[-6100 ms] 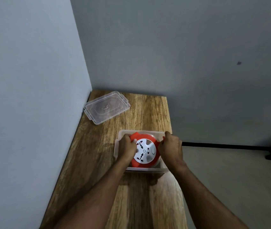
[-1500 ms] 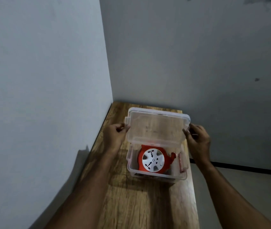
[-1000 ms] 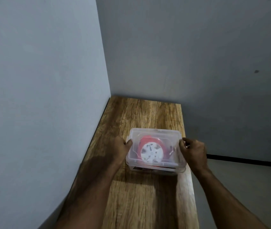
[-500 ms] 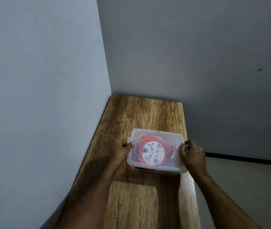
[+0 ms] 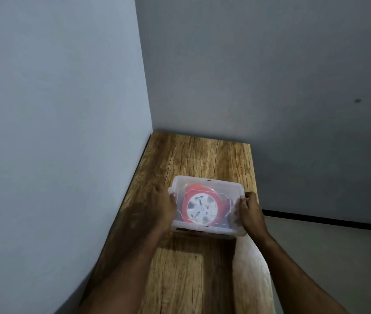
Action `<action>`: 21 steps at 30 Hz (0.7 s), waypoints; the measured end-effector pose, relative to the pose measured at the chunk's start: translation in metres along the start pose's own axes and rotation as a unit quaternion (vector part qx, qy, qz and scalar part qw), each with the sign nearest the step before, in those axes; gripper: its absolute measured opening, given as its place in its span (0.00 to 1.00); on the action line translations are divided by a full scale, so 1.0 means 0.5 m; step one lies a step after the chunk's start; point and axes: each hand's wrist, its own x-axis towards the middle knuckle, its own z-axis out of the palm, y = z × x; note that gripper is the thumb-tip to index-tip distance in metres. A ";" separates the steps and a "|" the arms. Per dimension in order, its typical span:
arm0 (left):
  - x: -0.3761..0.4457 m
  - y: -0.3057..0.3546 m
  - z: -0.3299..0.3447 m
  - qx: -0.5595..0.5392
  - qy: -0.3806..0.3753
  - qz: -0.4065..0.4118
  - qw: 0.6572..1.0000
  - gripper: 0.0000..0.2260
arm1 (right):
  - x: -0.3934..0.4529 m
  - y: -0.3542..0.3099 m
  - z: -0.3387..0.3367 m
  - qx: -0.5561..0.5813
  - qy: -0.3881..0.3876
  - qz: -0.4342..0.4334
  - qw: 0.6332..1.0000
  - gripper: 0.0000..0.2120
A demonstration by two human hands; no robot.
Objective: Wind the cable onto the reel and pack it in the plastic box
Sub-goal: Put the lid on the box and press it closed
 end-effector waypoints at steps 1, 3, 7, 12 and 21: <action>-0.003 0.004 0.008 0.079 0.055 0.079 0.992 0.24 | 0.003 -0.001 0.003 0.013 -0.006 0.008 1.000 0.10; -0.007 0.018 0.034 0.141 0.059 0.237 0.959 0.33 | 0.010 -0.003 0.004 0.064 -0.023 0.062 0.996 0.10; 0.003 0.022 0.089 0.197 -0.063 0.306 0.929 0.38 | 0.021 -0.009 -0.021 0.232 -0.088 0.236 0.939 0.14; 0.003 0.010 0.096 0.220 -0.069 0.304 0.924 0.39 | 0.045 -0.017 -0.049 0.182 -0.085 0.240 0.950 0.12; 0.001 0.013 0.095 0.219 -0.070 0.289 0.929 0.38 | 0.039 -0.087 -0.002 -0.213 0.021 0.078 0.974 0.07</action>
